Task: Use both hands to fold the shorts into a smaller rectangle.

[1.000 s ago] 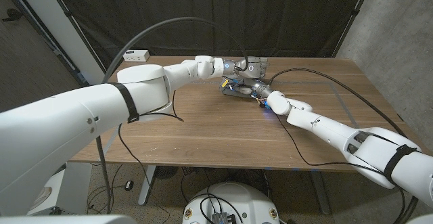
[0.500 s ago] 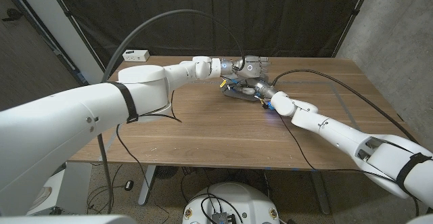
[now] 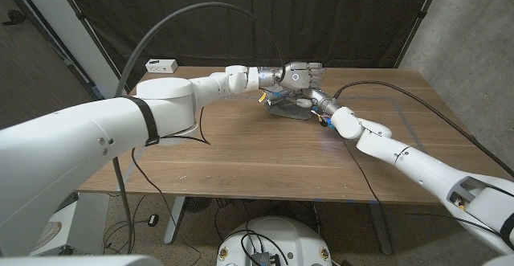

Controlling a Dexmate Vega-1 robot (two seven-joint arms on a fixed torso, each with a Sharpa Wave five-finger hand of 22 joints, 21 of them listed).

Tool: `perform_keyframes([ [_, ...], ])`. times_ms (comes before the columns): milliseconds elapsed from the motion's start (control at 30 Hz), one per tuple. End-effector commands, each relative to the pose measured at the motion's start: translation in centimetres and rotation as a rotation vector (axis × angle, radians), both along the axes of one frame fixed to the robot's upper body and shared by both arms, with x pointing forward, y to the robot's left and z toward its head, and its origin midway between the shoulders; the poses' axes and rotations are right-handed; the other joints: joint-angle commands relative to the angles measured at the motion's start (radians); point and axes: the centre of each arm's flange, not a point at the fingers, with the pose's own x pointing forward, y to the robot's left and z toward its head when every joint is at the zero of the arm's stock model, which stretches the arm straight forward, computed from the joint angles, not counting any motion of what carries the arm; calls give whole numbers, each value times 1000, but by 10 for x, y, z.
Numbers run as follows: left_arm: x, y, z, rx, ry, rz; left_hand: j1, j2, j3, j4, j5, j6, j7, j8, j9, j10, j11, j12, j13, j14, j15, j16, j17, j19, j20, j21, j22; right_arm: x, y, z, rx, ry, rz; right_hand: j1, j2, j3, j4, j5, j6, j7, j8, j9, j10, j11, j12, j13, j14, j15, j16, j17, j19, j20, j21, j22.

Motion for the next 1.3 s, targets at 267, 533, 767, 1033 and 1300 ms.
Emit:
perform_keyframes([
  [267, -37, 10, 13, -97, -74, -177, -15, 2, -5, 6, 11, -6, -1, 3, 0, -6, -6, 6, 2, -2, -173, 1, 4, -2, 2, 3, 1, -31, -31, -19, 30, 17, -104, -5, -5, 5, -12, 0, 9, 1, 4, 3, 11, 0, 7, 2, 8, -37, -3, -1, 11, 2, 5, 4],
  [533, -55, 25, 31, -400, -214, -226, -52, 117, 59, 72, -5, -18, -1, 8, 1, -22, -4, 11, 4, -9, -169, 7, 13, -18, 35, 7, 6, -27, -30, -37, 12, 85, -115, 0, -6, 8, -20, 0, 10, 2, 4, 3, 12, 1, 7, 2, 10, -36, -5, -6, 12, 3, 5, 4],
  [767, -67, 32, 45, -609, -269, -242, -84, 114, 96, 124, -13, -31, -1, 7, 3, -40, 10, 11, 5, -17, -147, 8, 15, -31, 57, 9, 8, -24, -28, -44, 3, 111, -126, 0, -6, 9, -23, 0, 11, 4, 4, 3, 13, 2, 7, 2, 12, -35, -5, -7, 12, 3, 5, 4],
  [1033, -75, 44, 55, -653, -288, -259, -109, 96, 102, 145, -19, -29, -3, 9, 3, -48, 16, 12, 5, -13, -149, 9, 12, -34, 55, 11, 7, -26, -39, -41, 33, 99, -167, 0, -2, 8, -25, 0, 11, 3, 3, 3, 12, 1, 6, 2, 10, -36, -5, -7, 13, 3, 5, 3],
  [1300, -78, 66, 52, -699, -284, -253, -139, 67, 92, 153, -28, -37, -3, 7, 1, -53, 8, 13, 4, -15, -151, 6, 7, -34, 52, 11, 5, -39, -53, -23, 75, 33, -207, 0, 1, 8, -27, 0, 12, 2, 3, 3, 13, 1, 6, 2, 10, -37, -5, -6, 13, 2, 5, 3],
])
